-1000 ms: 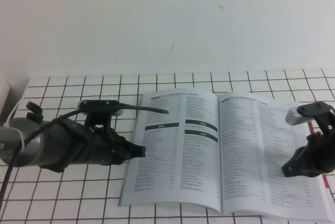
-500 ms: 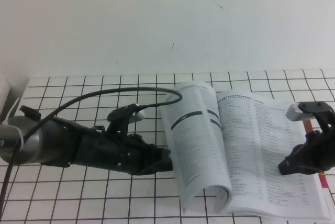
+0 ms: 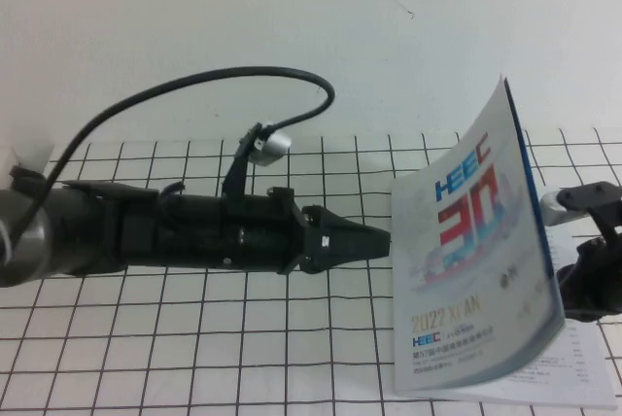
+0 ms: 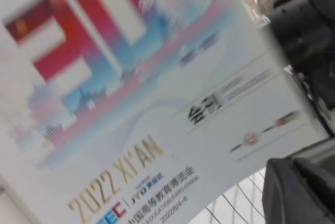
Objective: Close book
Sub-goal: 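Close the open booklet and leave it lying on the table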
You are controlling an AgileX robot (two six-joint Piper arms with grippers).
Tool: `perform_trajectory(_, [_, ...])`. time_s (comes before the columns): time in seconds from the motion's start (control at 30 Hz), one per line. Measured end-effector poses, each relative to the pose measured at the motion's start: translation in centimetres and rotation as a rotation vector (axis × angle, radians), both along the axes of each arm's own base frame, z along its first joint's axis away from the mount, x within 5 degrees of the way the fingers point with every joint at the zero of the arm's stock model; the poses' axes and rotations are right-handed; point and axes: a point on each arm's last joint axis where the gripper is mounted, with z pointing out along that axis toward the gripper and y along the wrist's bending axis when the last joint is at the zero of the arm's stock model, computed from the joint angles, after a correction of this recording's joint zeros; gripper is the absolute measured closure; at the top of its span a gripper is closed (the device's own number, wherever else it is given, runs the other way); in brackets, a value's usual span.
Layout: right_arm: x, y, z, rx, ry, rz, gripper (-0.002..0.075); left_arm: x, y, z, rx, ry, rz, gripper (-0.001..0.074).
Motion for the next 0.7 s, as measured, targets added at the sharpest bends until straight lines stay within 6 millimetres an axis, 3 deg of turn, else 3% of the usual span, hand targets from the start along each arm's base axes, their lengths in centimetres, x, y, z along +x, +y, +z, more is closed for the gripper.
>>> perform_trajectory(0.2, [-1.0, -1.8, 5.5, -0.199, -0.185, 0.01, 0.0729, 0.1, 3.3, 3.9, 0.088, -0.134, 0.14, 0.0738])
perform_trajectory(0.4, [-3.5, -2.5, 12.1, -0.201, -0.349, -0.097, 0.0729, -1.5, 7.6, 8.8, 0.319, -0.377, 0.348, 0.0738])
perform_trajectory(0.57, [-7.2, -2.6, 16.3, -0.192, -0.443, -0.07, 0.0729, -4.5, 10.6, 13.4, 0.455, -0.585, 0.526, 0.0738])
perform_trajectory(0.7, [-10.5, -2.9, 17.3, -0.225, -0.459, -0.024, 0.0729, -7.8, 12.0, 15.7, 0.52, -0.68, 0.574, 0.0738])
